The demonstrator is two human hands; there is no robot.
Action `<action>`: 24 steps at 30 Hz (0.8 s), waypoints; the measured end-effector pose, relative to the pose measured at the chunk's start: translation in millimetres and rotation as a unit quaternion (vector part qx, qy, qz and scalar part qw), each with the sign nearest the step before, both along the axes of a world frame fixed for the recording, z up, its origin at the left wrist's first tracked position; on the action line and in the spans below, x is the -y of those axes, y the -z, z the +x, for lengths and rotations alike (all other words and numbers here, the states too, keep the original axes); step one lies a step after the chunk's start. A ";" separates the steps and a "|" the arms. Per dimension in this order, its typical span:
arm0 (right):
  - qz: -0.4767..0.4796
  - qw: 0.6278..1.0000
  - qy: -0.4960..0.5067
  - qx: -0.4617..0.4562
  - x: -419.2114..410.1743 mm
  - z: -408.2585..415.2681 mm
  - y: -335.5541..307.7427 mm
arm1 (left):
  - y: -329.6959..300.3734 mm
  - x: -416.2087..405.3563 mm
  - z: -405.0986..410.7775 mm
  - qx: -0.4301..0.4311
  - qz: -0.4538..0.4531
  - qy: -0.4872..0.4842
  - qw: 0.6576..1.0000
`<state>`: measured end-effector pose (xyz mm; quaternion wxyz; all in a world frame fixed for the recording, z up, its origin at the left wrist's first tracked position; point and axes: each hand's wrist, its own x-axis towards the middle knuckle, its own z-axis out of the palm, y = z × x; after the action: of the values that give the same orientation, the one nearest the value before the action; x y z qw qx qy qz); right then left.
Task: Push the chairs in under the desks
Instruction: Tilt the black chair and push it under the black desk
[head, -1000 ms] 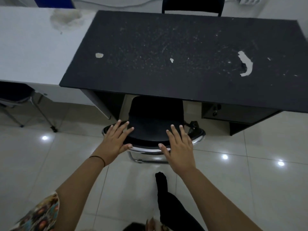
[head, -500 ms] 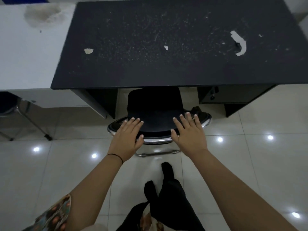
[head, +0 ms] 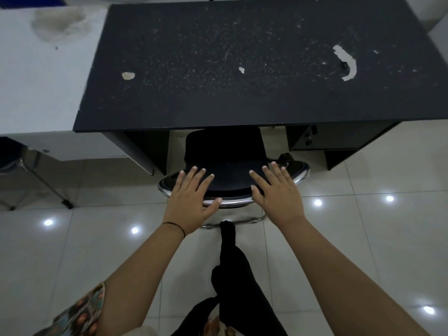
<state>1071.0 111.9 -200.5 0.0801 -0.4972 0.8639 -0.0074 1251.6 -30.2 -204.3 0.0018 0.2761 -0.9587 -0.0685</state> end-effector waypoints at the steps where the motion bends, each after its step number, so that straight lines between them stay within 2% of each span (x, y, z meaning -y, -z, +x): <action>1: -0.006 1.000 0.006 0.006 2.9 -0.8 0.1 | -0.1 2.7 -1.3 -0.005 0.000 -0.001 1.000; 6: -0.043 0.998 0.017 0.039 20.0 -12.6 -2.6 | -1.8 22.5 -9.2 -0.021 0.006 -0.002 1.000; 9: -0.035 0.998 0.020 0.042 29.9 -19.3 -2.2 | 1.0 30.6 -13.9 -0.025 0.019 -0.018 0.999; 13: -0.050 0.998 0.027 0.041 42.4 -23.0 1.5 | 5.4 48.4 -18.4 -0.060 0.066 -0.045 0.995; 17: -0.074 0.995 0.028 0.056 54.1 -32.4 5.7 | 2.3 75.8 -25.5 -0.050 0.100 -0.024 0.993; 24: -0.114 0.990 0.038 0.080 86.3 -53.8 9.2 | 1.9 111.4 -50.7 -0.033 0.084 -0.026 0.996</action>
<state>1017.2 25.7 -209.7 0.0915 -0.4674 0.8667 -0.1483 1201.0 -141.6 -206.1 0.0121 0.2974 -0.9415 -0.1581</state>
